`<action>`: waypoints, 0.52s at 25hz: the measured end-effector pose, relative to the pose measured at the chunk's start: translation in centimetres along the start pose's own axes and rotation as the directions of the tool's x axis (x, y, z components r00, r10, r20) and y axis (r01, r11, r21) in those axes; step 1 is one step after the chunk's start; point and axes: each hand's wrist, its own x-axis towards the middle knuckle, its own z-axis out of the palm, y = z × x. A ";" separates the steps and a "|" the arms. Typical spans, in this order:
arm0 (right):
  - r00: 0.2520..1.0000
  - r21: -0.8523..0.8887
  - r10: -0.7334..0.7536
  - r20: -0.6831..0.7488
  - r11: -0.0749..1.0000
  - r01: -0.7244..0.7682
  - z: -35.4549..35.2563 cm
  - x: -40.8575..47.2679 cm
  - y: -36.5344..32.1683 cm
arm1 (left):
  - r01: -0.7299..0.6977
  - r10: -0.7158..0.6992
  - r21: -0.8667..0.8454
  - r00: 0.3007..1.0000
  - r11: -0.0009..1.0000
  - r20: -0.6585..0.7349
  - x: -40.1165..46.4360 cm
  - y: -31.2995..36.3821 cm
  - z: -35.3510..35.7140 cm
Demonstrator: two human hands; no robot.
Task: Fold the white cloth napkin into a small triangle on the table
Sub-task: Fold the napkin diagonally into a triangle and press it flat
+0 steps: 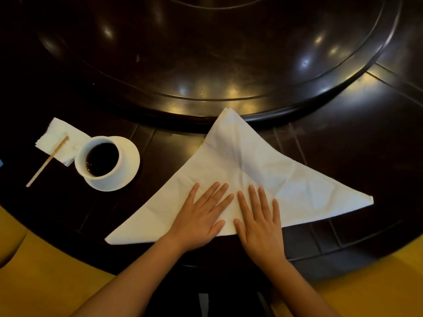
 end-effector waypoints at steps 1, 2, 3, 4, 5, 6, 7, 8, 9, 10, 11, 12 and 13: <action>1.000 0.000 0.020 0.003 1.000 -0.020 0.2 -1.0 -0.2 | -0.026 0.026 0.006 1.000 1.000 0.002 -0.4 0.3 0.1; 0.999 0.005 0.036 0.005 0.999 -0.036 0.3 -1.8 -0.5 | -0.039 0.039 0.008 0.999 0.999 0.006 -0.8 0.5 0.2; 0.999 0.010 0.048 0.009 0.999 -0.048 0.4 -2.4 -0.7 | -0.042 0.042 0.004 0.999 0.999 0.011 -1.3 0.7 0.3; 0.998 0.012 0.056 0.010 0.998 -0.056 0.4 -2.9 -0.9 | -0.041 0.041 -0.006 0.999 0.999 0.013 -1.7 1.0 0.3; 0.998 0.011 0.060 0.014 0.998 -0.060 0.4 -3.3 -1.1 | -0.040 0.040 -0.017 0.999 0.999 0.010 -2.1 1.2 0.2; 0.998 0.010 0.061 0.016 0.998 -0.062 0.3 -3.7 -1.2 | -0.038 0.038 -0.032 0.999 0.999 0.004 -2.5 1.5 0.1; 0.998 0.013 0.061 0.016 0.998 -0.062 0.2 -3.9 -1.3 | -0.025 0.025 -0.058 1.000 0.998 -0.005 -2.7 1.9 0.0; 0.998 0.019 0.062 0.009 0.998 -0.063 0.0 -4.0 -1.4 | 0.006 -0.008 -0.093 1.000 0.996 -0.022 -2.7 2.4 -0.2; 0.998 0.029 0.065 -0.002 0.997 -0.065 -0.1 -3.9 -1.4 | 0.054 -0.059 -0.128 0.998 0.990 -0.038 -2.6 3.0 -0.3; 0.998 0.037 0.062 -0.012 0.997 -0.061 -0.2 -3.7 -1.4 | 0.112 -0.120 -0.148 0.992 0.983 -0.046 -2.3 3.5 -0.4; 0.999 0.041 0.050 -0.014 0.998 -0.050 -0.1 -3.5 -1.3 | 0.166 -0.174 -0.145 0.984 0.975 -0.046 -2.0 4.1 -0.4; 1.000 0.040 0.030 -0.008 0.999 -0.030 -0.1 -3.3 -1.2 | 0.207 -0.213 -0.123 0.976 0.971 -0.037 -1.8 4.5 -0.2; 1.000 0.040 0.008 0.005 0.999 -0.009 0.0 -3.1 -1.0 | 0.233 -0.236 -0.093 0.971 0.968 -0.027 -1.7 4.7 0.0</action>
